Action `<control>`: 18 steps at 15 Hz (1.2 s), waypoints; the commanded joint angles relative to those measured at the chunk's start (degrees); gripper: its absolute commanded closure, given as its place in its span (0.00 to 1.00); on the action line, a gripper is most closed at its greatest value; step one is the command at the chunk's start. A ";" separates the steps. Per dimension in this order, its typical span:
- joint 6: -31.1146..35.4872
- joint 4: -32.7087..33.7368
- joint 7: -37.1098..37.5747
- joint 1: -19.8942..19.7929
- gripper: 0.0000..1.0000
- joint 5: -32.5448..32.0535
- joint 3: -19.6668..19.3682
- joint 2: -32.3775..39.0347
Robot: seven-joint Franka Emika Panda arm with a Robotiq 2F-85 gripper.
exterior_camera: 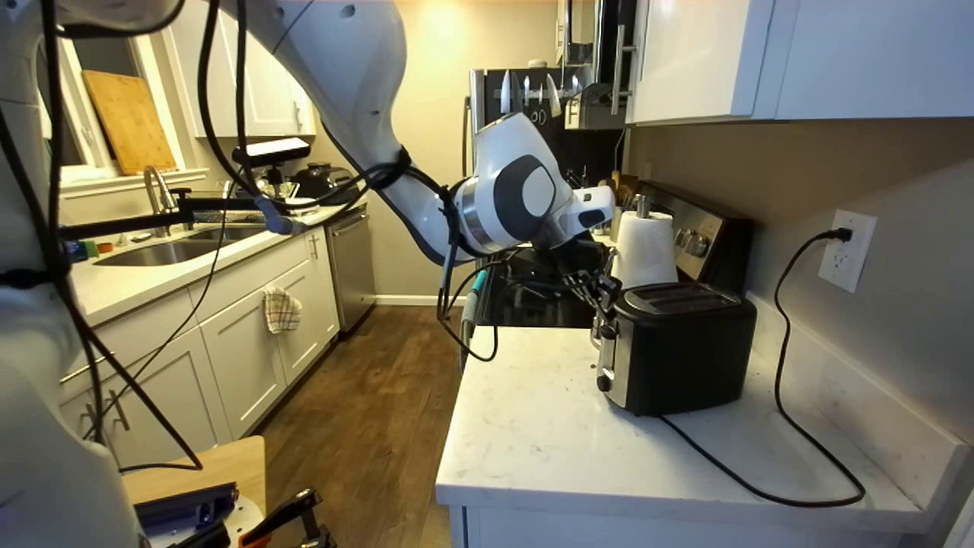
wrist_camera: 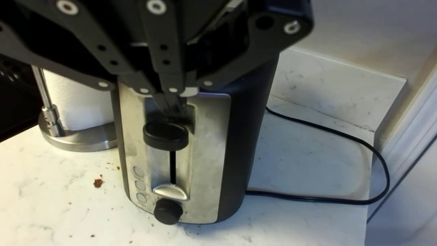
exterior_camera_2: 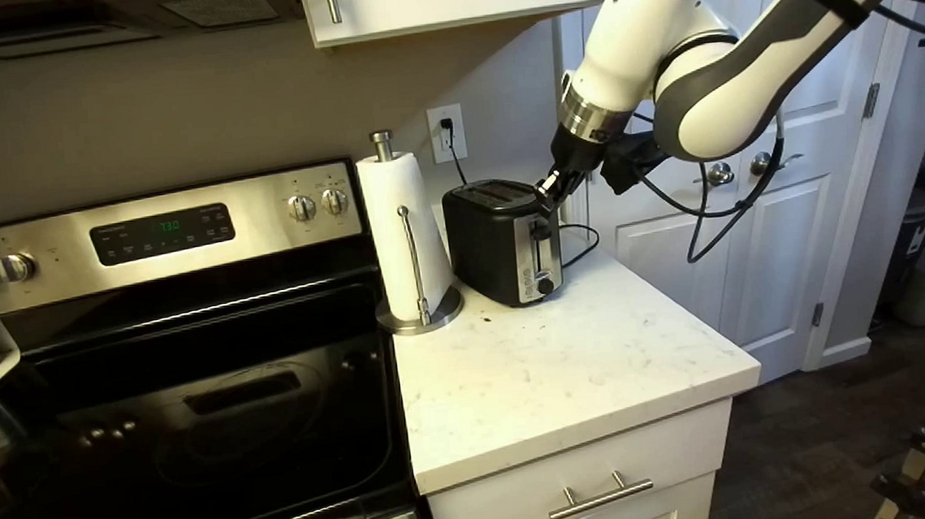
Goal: Turn on the toaster
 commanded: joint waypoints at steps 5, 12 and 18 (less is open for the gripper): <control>0.72 -0.50 12.10 5.00 1.00 -12.48 -4.19 0.27; 1.32 -0.62 13.68 5.00 1.00 -12.82 -4.73 0.78; 0.89 -0.57 11.30 4.54 1.00 -10.39 -3.63 1.14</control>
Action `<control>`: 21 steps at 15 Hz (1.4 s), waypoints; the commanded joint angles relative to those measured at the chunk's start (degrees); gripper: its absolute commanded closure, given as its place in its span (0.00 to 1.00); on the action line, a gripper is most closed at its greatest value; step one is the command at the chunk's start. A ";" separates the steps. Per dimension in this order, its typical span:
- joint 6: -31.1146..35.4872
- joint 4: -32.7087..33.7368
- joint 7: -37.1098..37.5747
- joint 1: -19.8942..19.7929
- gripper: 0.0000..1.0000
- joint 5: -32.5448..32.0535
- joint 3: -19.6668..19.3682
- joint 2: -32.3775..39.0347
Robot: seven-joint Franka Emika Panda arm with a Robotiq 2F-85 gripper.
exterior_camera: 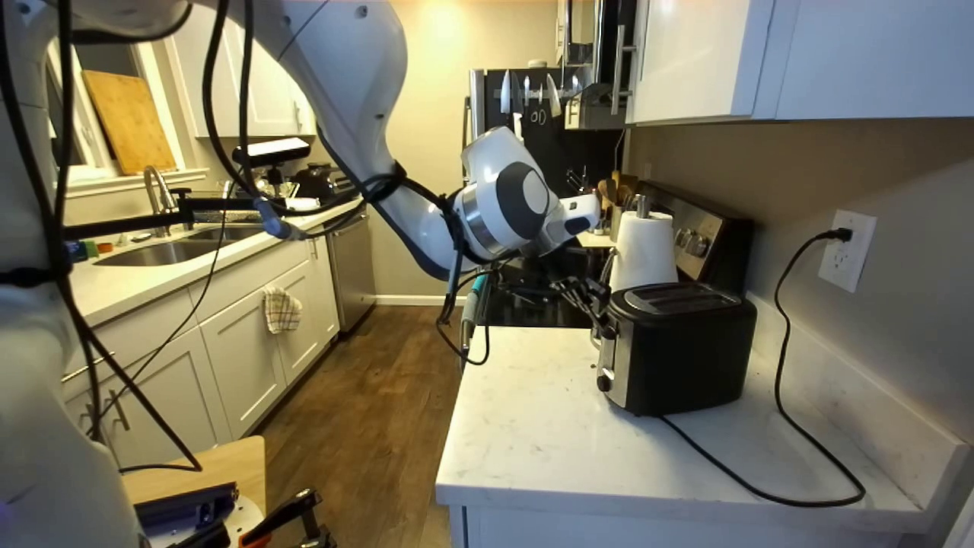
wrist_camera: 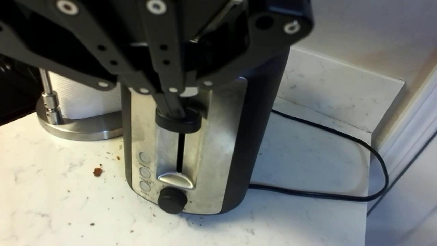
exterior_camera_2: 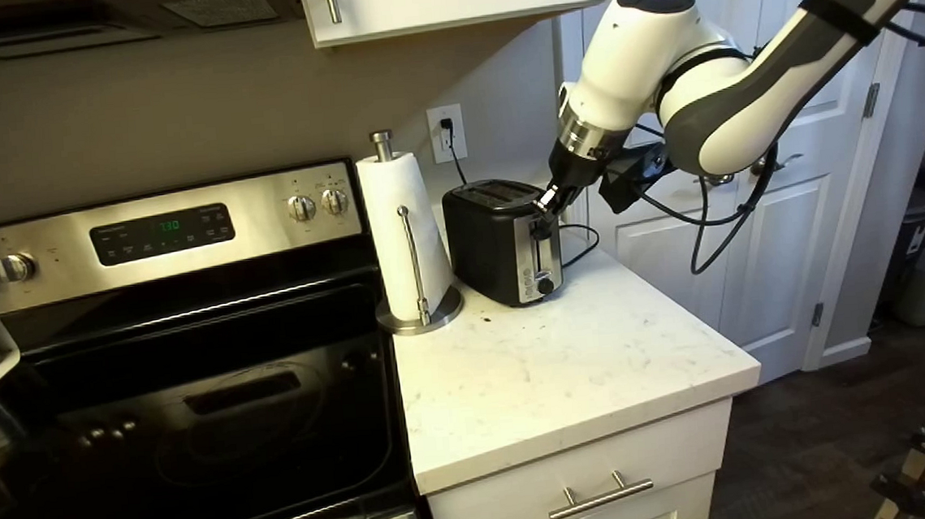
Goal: Turn on the toaster
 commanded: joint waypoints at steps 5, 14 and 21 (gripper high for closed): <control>0.02 -0.25 -3.69 -1.71 1.00 8.41 3.66 2.11; 0.64 -0.92 -1.42 -0.51 1.00 6.17 1.27 0.35; 0.45 -5.62 -12.80 -4.41 1.00 16.66 7.87 -2.25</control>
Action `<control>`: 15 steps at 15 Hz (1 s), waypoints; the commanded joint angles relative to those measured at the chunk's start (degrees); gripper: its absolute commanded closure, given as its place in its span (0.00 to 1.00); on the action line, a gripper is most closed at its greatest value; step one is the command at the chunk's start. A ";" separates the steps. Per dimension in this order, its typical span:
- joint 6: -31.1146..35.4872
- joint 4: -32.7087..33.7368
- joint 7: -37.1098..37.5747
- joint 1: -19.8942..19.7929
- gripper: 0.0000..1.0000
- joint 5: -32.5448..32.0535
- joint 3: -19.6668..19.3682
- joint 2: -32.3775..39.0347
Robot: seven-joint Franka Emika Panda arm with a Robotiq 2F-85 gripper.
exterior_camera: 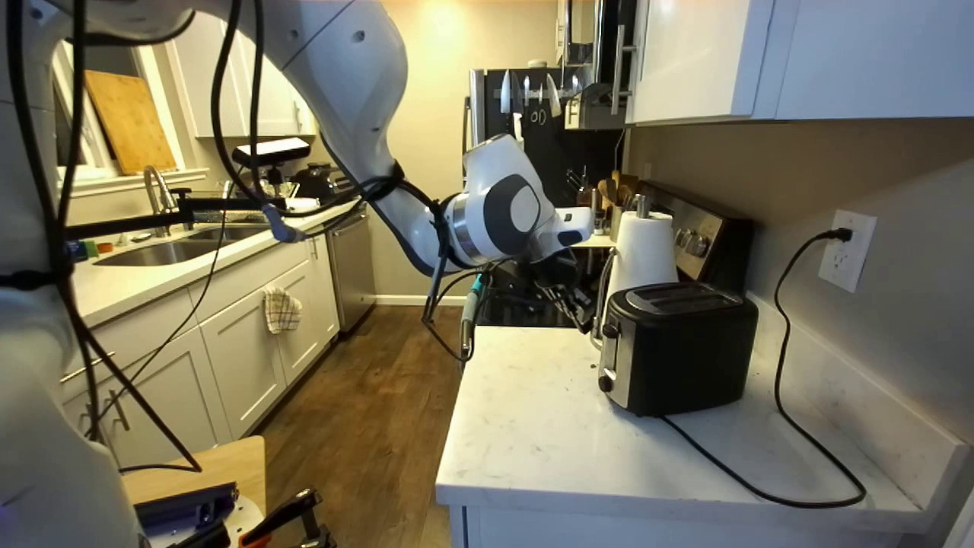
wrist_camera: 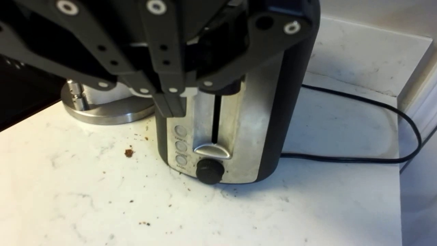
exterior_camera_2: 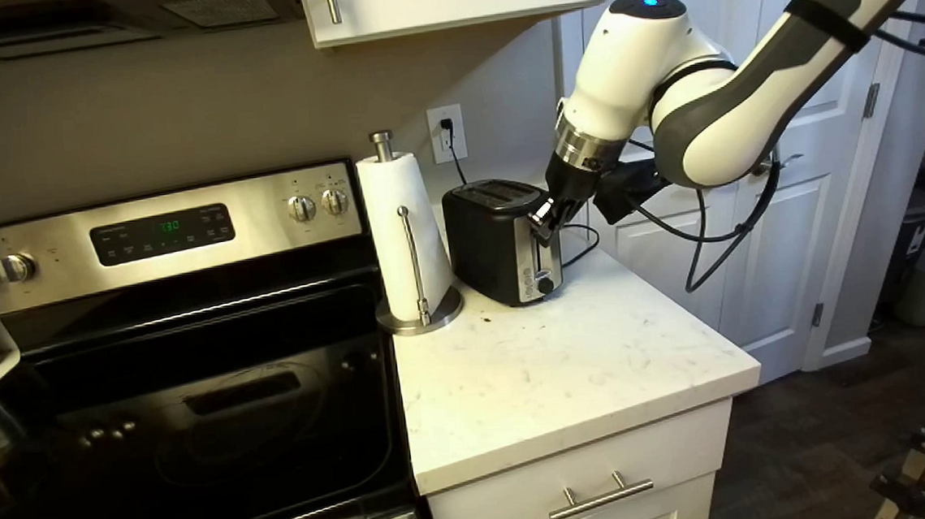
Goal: Turn on the toaster
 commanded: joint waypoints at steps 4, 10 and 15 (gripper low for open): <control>0.13 -4.49 -6.19 -2.19 1.00 4.11 2.81 -4.78; -0.23 -3.42 -4.25 -1.67 1.00 2.02 -0.03 -6.14; -0.01 -2.76 -5.20 -2.12 1.00 3.33 -0.32 -5.57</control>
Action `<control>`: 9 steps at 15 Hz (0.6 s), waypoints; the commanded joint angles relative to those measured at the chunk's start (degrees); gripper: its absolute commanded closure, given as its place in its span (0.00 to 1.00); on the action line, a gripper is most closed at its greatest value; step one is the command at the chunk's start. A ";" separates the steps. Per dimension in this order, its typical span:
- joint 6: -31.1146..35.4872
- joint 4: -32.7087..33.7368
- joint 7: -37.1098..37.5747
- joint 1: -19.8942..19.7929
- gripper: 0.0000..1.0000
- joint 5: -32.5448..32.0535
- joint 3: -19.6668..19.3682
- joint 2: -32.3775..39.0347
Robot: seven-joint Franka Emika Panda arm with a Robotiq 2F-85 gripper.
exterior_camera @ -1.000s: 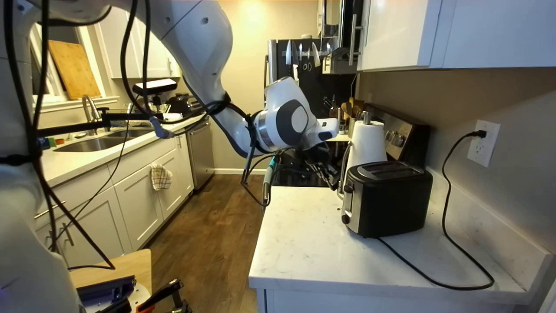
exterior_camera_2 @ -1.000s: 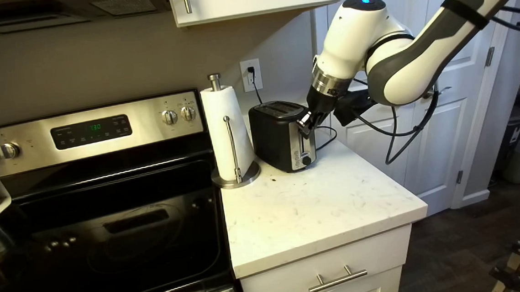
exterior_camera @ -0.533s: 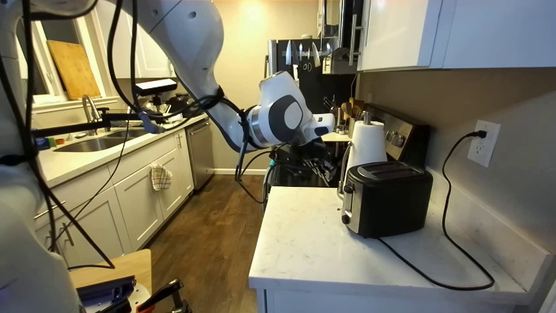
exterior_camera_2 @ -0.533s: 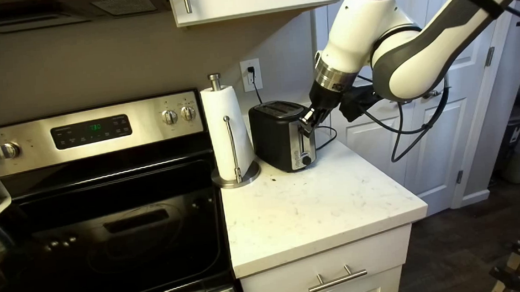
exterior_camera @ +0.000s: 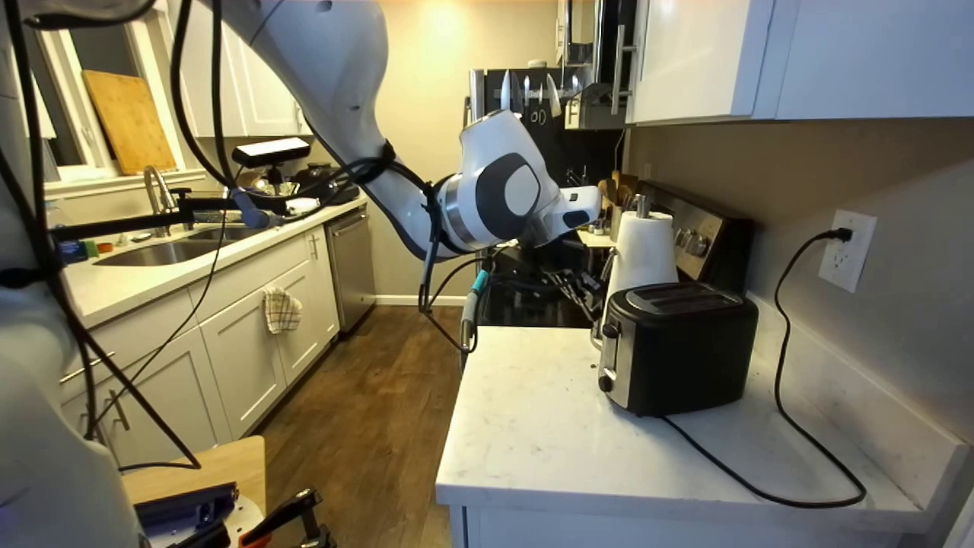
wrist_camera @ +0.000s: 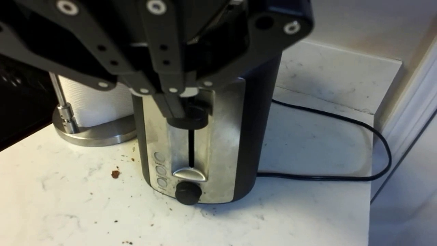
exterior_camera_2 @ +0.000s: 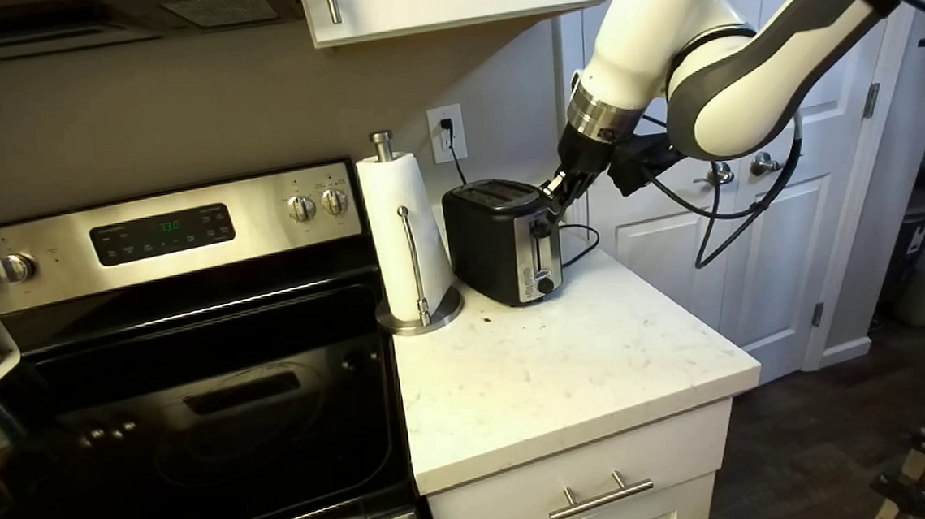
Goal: Turn on the toaster
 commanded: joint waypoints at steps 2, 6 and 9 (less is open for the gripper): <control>0.32 -0.43 0.04 -0.26 1.00 -0.89 -0.65 -0.94; 0.04 0.18 0.00 -0.03 0.99 -0.13 -0.59 0.00; 0.04 0.25 0.00 -0.02 0.99 -0.14 -0.65 0.00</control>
